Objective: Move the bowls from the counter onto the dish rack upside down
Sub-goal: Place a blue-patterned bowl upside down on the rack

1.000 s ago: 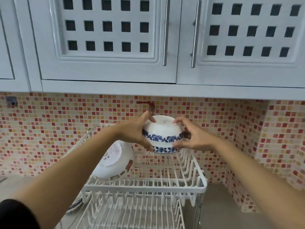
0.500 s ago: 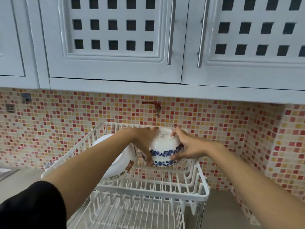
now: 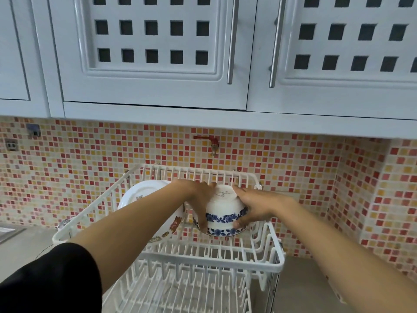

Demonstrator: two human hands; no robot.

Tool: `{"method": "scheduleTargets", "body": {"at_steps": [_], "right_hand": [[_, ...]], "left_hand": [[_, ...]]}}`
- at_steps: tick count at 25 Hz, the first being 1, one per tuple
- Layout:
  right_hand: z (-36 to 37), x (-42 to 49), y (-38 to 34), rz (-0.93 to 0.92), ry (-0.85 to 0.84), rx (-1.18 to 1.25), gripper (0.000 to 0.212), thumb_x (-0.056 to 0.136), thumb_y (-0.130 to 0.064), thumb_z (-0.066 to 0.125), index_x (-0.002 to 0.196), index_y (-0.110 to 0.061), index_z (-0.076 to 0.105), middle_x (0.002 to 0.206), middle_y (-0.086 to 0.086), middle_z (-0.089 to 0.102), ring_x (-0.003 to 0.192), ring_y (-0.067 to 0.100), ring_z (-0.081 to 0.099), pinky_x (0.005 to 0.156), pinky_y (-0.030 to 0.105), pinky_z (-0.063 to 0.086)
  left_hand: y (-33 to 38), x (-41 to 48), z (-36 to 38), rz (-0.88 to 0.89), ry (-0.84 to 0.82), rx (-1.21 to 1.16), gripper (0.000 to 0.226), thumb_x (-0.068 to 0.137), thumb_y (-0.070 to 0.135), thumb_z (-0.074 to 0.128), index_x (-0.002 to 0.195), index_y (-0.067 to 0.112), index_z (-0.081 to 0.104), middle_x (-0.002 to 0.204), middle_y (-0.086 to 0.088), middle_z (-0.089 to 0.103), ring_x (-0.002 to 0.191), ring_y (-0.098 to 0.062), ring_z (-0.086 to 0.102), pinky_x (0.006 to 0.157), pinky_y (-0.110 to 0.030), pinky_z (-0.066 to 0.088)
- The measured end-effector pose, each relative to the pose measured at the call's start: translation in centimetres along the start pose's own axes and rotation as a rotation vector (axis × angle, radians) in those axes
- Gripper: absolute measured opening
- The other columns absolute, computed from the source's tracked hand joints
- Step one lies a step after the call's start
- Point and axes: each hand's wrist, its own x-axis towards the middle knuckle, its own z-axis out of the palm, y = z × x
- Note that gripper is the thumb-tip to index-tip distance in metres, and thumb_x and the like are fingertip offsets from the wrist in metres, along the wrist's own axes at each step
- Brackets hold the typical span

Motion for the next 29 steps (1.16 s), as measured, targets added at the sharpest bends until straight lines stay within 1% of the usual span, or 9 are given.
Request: {"method": "scheduleTargets", "body": {"at_steps": [3,6,9,11,15,17,19,23,29], "right_hand": [[0.4,0.1,-0.3,0.013,-0.011,-0.023,0.119,0.069,-0.063,0.066,0.148,-0.015,-0.008,0.152,0.004,0.03,0.126,0.024,0.045,0.102,0.038,0.042],[0.9,0.1,-0.6,0.021,-0.022,-0.066,0.12,0.068,-0.065,0.066,0.148,-0.015,-0.009,0.15,0.005,0.034,0.124,0.024,0.047,0.1,0.04,0.043],[0.8,0.0,-1.0,0.035,-0.026,-0.084,0.12,0.067,-0.066,0.066,0.148,-0.016,-0.008,0.148,0.004,0.036,0.124,0.024,0.046,0.101,0.04,0.043],[0.4,-0.3,-1.2,0.05,-0.028,-0.078,0.122,0.066,-0.065,0.068,0.148,-0.016,-0.008,0.153,0.003,0.027,0.131,0.024,0.039,0.105,0.038,0.039],[-1.3,-1.0,-2.0,0.064,-0.042,0.063,0.117,0.073,-0.036,0.076,0.148,-0.017,-0.01,0.159,0.0,0.003,0.14,0.021,0.025,0.107,0.028,0.032],[-2.5,-1.0,-3.0,0.019,-0.002,0.147,0.103,0.08,-0.017,0.068,0.148,-0.017,-0.009,0.158,0.0,0.0,0.139,0.019,0.027,0.104,0.022,0.031],[-3.5,-0.6,-4.7,-0.048,0.076,0.148,0.087,0.087,-0.011,0.055,0.148,-0.018,-0.007,0.158,-0.001,-0.003,0.142,0.017,0.021,0.105,0.019,0.025],[-5.3,2.0,-9.6,-0.144,0.227,0.039,0.062,0.101,-0.035,0.03,0.149,-0.016,-0.004,0.158,0.0,-0.006,0.145,0.014,0.002,0.111,0.024,0.002],[-6.7,8.9,-23.0,-0.212,0.258,0.061,0.062,0.1,-0.038,0.031,0.149,-0.014,0.001,0.158,0.005,0.002,0.145,0.024,0.007,0.119,0.042,0.011]], "left_hand": [[0.0,-0.1,0.1,-0.035,-0.027,0.008,0.126,0.052,0.047,0.086,0.147,0.021,0.008,0.146,-0.005,0.038,0.13,-0.026,0.042,0.104,-0.04,0.041],[0.7,-0.3,0.4,-0.074,-0.041,0.05,0.135,0.054,0.045,0.086,0.149,0.017,-0.006,0.148,-0.008,0.036,0.132,-0.029,0.041,0.104,-0.04,0.041],[1.1,-0.5,0.4,-0.111,-0.073,0.065,0.14,0.056,0.043,0.085,0.147,0.013,-0.018,0.152,-0.012,0.03,0.135,-0.032,0.036,0.107,-0.042,0.038],[1.2,-0.9,0.2,-0.116,-0.099,0.065,0.14,0.059,0.04,0.084,0.145,0.015,-0.024,0.157,-0.012,0.018,0.139,-0.033,0.03,0.109,-0.044,0.036],[0.9,-3.0,-1.4,-0.013,0.013,0.043,0.103,0.082,0.009,0.063,0.147,0.01,-0.016,0.159,-0.008,-0.012,0.147,-0.028,0.008,0.116,-0.04,0.024],[-0.1,-5.0,-2.6,0.028,0.134,0.0,0.084,0.086,-0.002,0.048,0.149,0.009,-0.006,0.16,-0.008,-0.004,0.147,-0.025,0.009,0.119,-0.038,0.018],[-2.2,-7.1,-3.3,0.016,0.252,-0.024,0.075,0.088,-0.005,0.041,0.15,0.009,0.002,0.159,-0.007,0.005,0.146,-0.023,0.012,0.118,-0.037,0.016],[-9.0,-11.1,-2.8,-0.122,0.365,-0.09,0.063,0.094,0.001,0.04,0.149,0.009,0.01,0.157,-0.01,0.019,0.144,-0.025,0.022,0.116,-0.038,0.02],[-22.0,-16.7,1.9,-0.328,0.387,-0.202,0.056,0.096,0.012,0.043,0.148,0.01,0.022,0.154,-0.011,0.028,0.14,-0.027,0.031,0.115,-0.04,0.025]]}}
